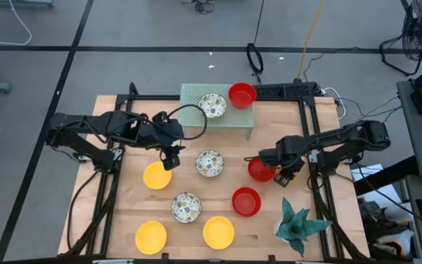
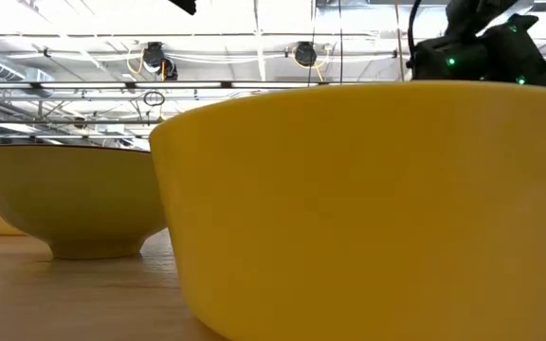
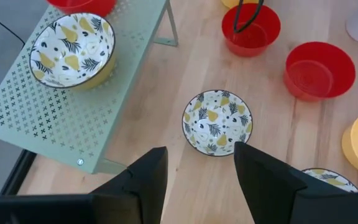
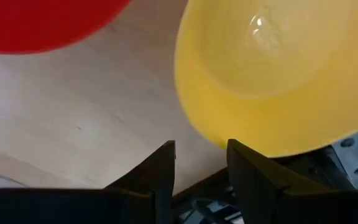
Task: Pick & Place Mini bowls
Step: Put the yellow bowl on the shelf
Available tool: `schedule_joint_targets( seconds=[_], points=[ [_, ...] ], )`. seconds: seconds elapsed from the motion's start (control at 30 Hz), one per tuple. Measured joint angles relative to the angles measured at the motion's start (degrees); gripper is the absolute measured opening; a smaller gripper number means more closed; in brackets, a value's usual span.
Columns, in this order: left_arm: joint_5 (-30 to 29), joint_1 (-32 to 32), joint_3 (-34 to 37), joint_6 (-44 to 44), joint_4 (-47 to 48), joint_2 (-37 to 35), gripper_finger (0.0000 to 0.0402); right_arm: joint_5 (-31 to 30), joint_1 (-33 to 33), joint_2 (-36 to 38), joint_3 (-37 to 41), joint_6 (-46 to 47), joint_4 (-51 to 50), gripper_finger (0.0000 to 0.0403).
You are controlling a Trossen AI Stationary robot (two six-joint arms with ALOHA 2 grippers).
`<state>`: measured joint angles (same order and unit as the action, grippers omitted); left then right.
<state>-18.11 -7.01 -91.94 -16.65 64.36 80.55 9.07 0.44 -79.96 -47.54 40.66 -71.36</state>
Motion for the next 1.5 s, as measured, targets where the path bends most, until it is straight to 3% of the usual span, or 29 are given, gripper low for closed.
schedule_joint_targets(
  seconds=[0.23, 0.8, 0.93, 1.13, 1.3, 1.5],
  points=[
    [-0.66, 0.00, 0.01, -0.04, -0.09, 0.00, 0.0186, -5.95, 0.05, 0.00, 0.73, -3.69, 3.66, 0.0133],
    [-1.51, 0.00, 0.02, -0.06, 0.14, 0.00, 0.0186, -10.67, 0.05, 0.00, 0.73, -9.92, 11.82, 0.0128],
    [-1.51, 0.00, 0.02, -0.08, 0.13, 0.00, 0.0186, -10.79, 0.05, 0.00, 0.73, -9.26, 11.19, 0.0097],
    [-1.51, 0.00, 0.02, -0.09, 0.11, 0.00, 0.0186, -10.53, -0.04, 0.00, 0.73, -8.40, 10.88, 0.0009],
    [-1.52, 0.00, 0.04, 2.30, -1.32, 0.00, 0.0186, -11.88, -0.06, 0.00, -0.98, -8.37, 6.86, 0.0003],
    [-1.51, 0.00, 0.04, 9.87, -2.59, 0.00, 0.0186, -18.97, 0.16, 0.00, -10.07, -8.36, -3.44, 0.0001]
  ],
)
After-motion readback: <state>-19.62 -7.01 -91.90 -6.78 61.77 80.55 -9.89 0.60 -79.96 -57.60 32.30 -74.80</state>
